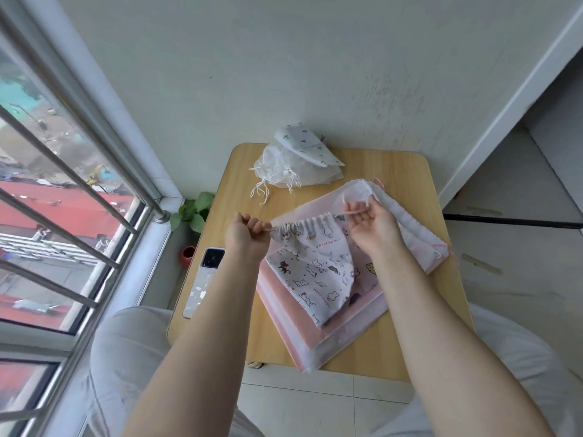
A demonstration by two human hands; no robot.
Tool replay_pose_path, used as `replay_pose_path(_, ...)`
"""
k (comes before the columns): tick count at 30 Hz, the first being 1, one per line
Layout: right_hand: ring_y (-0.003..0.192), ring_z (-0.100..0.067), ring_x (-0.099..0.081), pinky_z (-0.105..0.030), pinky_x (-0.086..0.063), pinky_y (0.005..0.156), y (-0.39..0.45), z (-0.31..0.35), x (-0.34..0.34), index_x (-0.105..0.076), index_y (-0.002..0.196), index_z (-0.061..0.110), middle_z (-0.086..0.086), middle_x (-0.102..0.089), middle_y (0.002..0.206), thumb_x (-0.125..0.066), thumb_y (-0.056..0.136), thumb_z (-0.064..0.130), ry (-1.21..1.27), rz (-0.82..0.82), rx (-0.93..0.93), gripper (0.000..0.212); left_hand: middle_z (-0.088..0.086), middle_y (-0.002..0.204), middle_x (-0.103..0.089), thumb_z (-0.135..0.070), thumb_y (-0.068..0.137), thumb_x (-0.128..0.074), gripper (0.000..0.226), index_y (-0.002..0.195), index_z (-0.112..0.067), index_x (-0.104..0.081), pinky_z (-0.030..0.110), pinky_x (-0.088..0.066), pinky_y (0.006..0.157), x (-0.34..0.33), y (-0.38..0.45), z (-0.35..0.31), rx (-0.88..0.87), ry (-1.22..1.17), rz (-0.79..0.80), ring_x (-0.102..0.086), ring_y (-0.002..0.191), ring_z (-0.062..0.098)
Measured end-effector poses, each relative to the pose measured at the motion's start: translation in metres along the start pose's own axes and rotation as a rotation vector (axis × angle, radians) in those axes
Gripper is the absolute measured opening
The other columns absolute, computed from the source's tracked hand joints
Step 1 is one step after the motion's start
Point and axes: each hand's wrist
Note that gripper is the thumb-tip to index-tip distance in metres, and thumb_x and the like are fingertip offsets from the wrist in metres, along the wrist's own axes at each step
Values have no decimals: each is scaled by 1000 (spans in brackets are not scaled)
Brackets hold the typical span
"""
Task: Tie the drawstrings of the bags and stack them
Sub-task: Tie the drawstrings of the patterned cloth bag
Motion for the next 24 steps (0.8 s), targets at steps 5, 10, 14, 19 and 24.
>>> replay_pose_path(5, 38, -8, -18, -21, -17, 37, -6, -9, -6, -49, 86, 18, 8, -21, 48, -50, 101, 25, -662, -43, -34, 17, -2, 50, -32, -30, 100, -44, 38, 65, -15, -43, 23, -23, 43, -2, -9, 3, -252, 884, -33, -27, 44, 14)
replay_pose_path(10, 61, -19, -38, -30, -28, 54, -2, -15, 6, -33, 65, 18, 3, -36, 62, -42, 98, 19, -1663, -78, 433, 34, 2, 61, -42, -31, 102, -40, 37, 72, -10, -44, 31, -26, 53, -1, -9, 7, -720, 1765, 54, -39, 58, 20)
replay_pose_path(14, 75, -22, -48, -31, -37, 63, -3, -15, 14, -47, 85, 13, 4, -45, 71, -38, 102, 20, -1869, -134, 590, 20, 2, 64, -47, -34, 104, -35, 34, 81, -12, -49, 29, -29, 50, 12, -7, 10, -757, 1923, 16, -46, 60, 23)
replay_pose_path(19, 76, -28, -55, -30, -36, 57, -6, -18, 20, -51, 96, 8, -4, -54, 77, -36, 101, 17, -1955, -132, 663, 19, 3, 68, -51, -35, 105, -34, 35, 91, -10, -54, 29, -34, 54, 15, -7, 15, -794, 1965, -1, -50, 63, 25)
replay_pose_path(24, 75, -28, -52, -32, -36, 62, -6, -16, 22, -46, 81, 12, -3, -51, 74, -37, 100, 18, -1916, -115, 628, 22, 2, 62, -45, -31, 102, -39, 37, 72, -11, -46, 27, -26, 50, 14, -6, 14, -711, 1862, -34, -40, 55, 18)
Point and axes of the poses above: each hand's wrist, its own y-axis towards the middle knuckle, its own x-axis out of the back of the hand, z = x × y
